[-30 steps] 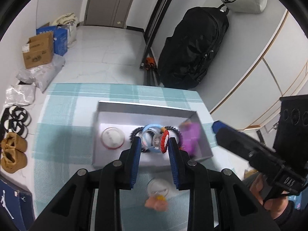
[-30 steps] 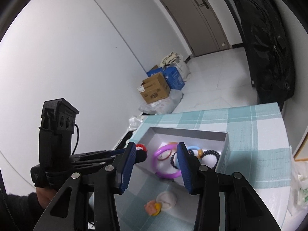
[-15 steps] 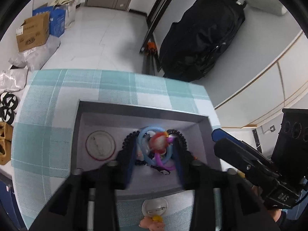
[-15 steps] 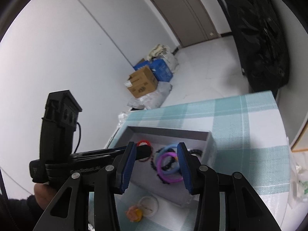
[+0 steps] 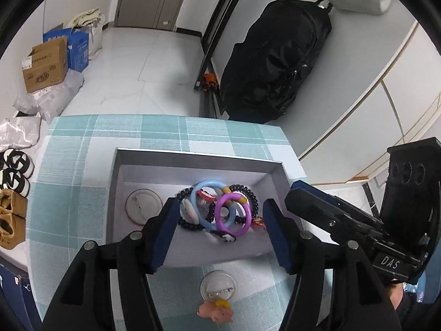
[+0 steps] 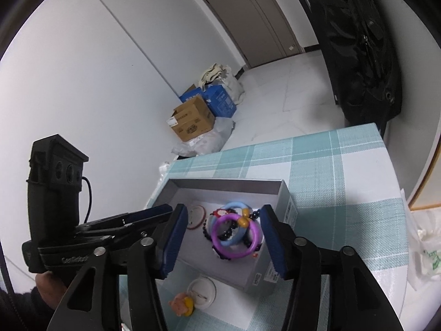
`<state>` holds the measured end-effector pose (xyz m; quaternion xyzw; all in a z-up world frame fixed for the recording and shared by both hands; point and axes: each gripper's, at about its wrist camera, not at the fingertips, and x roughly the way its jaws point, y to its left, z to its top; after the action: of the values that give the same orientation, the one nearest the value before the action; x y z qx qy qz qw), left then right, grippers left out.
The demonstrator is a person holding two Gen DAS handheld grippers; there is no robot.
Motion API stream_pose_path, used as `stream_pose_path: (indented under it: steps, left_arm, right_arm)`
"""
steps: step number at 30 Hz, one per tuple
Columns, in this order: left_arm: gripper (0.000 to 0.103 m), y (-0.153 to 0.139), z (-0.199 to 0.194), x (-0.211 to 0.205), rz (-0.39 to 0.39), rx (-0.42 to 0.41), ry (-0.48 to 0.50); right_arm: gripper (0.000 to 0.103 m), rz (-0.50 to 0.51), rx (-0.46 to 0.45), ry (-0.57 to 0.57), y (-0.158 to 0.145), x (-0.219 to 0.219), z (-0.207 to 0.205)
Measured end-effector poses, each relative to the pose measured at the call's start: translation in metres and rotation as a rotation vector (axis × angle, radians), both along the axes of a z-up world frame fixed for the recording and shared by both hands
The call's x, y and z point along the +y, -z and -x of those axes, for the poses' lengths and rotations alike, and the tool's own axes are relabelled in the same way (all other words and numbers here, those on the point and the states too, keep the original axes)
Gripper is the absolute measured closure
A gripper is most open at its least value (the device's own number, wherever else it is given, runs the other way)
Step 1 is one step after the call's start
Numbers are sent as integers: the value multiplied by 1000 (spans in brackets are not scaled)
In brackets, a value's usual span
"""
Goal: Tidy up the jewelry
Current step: 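Lift both items into the silver box and open both grippers, then withdraw both grippers and bring the left gripper to the doll head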
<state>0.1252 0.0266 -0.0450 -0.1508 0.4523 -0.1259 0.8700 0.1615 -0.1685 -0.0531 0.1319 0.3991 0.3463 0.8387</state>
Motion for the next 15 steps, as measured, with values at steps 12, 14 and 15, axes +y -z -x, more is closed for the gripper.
stream_pose_path:
  steps: [12, 14, 15]
  left_arm:
    - [45, -6, 27, 6, -117, -45, -109]
    - [45, -7, 32, 6, -127, -54, -110]
    - [45, -7, 37, 6, -134, -61, -109]
  right_arm:
    - [26, 18, -65, 21, -9, -5, 24]
    - [23, 21, -70, 16, -9, -5, 29]
    - [23, 23, -69, 15, -9, -5, 31]
